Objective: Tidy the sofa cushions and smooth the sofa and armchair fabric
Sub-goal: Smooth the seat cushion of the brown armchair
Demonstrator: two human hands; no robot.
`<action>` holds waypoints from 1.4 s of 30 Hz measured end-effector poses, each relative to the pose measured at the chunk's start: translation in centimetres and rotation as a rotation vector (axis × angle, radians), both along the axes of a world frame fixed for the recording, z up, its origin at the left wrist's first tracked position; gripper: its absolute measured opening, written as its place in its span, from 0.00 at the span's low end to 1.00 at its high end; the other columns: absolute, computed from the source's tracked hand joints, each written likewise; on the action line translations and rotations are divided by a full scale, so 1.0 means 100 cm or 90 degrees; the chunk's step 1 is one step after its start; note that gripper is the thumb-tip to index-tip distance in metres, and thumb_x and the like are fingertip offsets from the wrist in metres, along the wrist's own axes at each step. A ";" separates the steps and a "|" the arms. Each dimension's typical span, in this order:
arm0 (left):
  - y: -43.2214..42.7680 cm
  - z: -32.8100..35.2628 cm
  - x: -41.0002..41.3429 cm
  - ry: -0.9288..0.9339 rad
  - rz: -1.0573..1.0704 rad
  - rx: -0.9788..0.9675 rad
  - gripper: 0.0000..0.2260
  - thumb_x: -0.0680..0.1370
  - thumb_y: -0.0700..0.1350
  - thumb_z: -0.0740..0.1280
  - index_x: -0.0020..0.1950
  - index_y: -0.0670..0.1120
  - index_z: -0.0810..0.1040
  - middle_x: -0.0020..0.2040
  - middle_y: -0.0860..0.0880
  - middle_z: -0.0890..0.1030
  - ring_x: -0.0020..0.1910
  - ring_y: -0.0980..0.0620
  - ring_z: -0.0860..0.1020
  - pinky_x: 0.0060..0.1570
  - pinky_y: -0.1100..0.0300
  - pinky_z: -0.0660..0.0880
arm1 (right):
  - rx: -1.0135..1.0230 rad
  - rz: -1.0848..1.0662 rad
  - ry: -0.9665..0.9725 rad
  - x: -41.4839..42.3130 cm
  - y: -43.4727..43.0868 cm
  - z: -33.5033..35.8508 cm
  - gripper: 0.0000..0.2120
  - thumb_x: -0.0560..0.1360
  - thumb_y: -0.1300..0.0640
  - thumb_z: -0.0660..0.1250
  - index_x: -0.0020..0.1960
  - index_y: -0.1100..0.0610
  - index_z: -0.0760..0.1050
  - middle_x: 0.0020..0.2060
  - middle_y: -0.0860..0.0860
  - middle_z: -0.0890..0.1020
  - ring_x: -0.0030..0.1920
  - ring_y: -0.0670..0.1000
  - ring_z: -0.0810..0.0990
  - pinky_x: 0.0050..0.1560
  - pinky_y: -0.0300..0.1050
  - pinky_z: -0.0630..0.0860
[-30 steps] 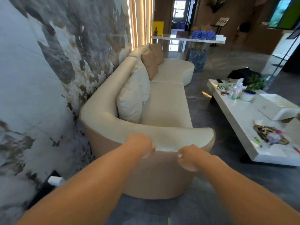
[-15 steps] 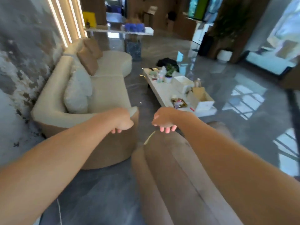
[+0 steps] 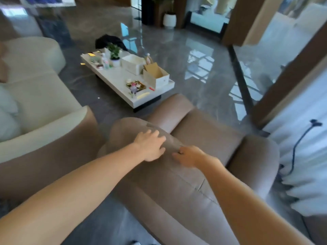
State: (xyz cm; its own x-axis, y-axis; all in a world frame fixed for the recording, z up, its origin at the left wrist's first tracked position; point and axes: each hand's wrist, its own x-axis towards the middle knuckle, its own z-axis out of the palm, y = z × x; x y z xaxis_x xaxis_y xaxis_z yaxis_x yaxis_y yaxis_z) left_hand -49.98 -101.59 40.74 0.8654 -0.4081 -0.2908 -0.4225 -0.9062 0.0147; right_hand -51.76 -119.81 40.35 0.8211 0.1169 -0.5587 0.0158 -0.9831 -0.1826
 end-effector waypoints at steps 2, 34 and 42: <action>-0.013 -0.019 -0.005 -0.013 -0.055 -0.019 0.19 0.81 0.58 0.51 0.66 0.51 0.69 0.67 0.43 0.71 0.65 0.39 0.68 0.59 0.42 0.68 | 0.033 -0.111 -0.044 -0.025 -0.010 -0.024 0.28 0.76 0.32 0.51 0.69 0.47 0.67 0.67 0.57 0.72 0.66 0.64 0.69 0.65 0.61 0.70; -0.169 -0.054 -0.108 -0.142 0.115 -0.115 0.25 0.77 0.61 0.51 0.67 0.51 0.73 0.68 0.50 0.75 0.70 0.47 0.68 0.69 0.48 0.63 | 0.144 -0.009 -0.238 -0.112 -0.185 -0.068 0.30 0.76 0.32 0.42 0.73 0.41 0.61 0.67 0.51 0.69 0.67 0.58 0.65 0.71 0.59 0.58; -0.236 -0.070 -0.141 -0.167 0.198 -0.157 0.23 0.76 0.62 0.54 0.64 0.52 0.74 0.64 0.52 0.77 0.67 0.46 0.69 0.66 0.46 0.65 | 0.153 0.048 -0.226 -0.121 -0.264 -0.071 0.29 0.76 0.29 0.43 0.73 0.37 0.59 0.68 0.46 0.67 0.68 0.52 0.62 0.71 0.53 0.58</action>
State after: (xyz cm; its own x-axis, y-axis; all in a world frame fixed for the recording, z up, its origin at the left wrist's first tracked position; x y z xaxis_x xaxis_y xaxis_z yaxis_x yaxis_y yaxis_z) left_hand -64.05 -125.19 33.78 0.9887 -0.1473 0.0275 -0.1498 -0.9732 0.1743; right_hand -63.87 -146.23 33.27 0.9418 0.2759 -0.1922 0.1888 -0.9069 -0.3767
